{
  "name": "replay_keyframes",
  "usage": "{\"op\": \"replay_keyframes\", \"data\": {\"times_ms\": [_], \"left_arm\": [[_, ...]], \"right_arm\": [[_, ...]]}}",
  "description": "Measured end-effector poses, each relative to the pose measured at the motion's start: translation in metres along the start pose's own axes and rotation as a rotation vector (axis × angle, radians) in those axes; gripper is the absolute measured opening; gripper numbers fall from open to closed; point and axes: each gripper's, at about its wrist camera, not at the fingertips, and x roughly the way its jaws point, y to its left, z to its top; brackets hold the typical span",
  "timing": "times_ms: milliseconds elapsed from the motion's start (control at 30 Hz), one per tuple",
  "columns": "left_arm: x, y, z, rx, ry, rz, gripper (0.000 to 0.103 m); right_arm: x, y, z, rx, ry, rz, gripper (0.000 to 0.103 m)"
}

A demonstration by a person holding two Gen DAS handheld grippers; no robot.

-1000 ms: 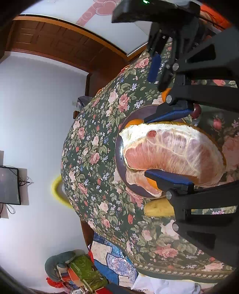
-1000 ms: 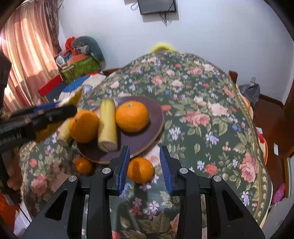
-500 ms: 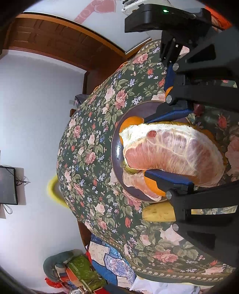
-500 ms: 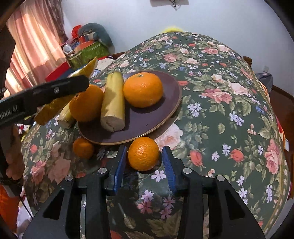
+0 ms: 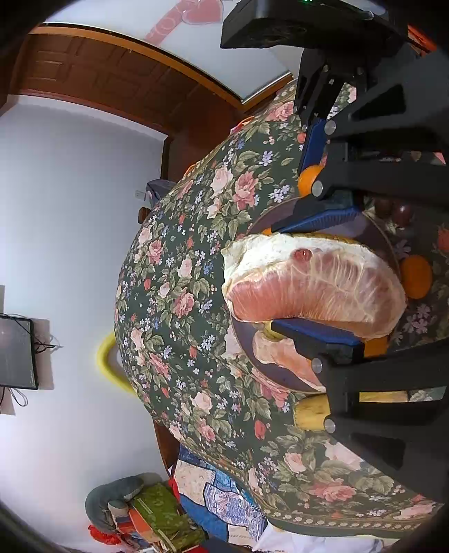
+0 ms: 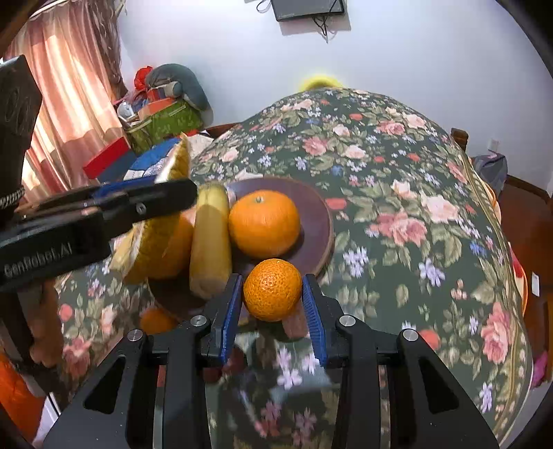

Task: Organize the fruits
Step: 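Place pomelo wedge on the plate with left tool while right tool places small orange there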

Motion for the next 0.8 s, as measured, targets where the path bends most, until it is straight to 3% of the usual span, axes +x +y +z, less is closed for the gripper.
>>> {"op": "replay_keyframes", "data": {"times_ms": [433,800], "left_arm": [[0.020,-0.004,-0.007,0.020,0.064,-0.005,0.048],[-0.008,0.001,-0.001,0.002,0.031,0.013,0.050]], "right_arm": [[0.016,-0.003,0.003,0.001,0.028,-0.003,0.034],[-0.006,-0.001,0.000,0.008,0.011,-0.019,0.035]]}}
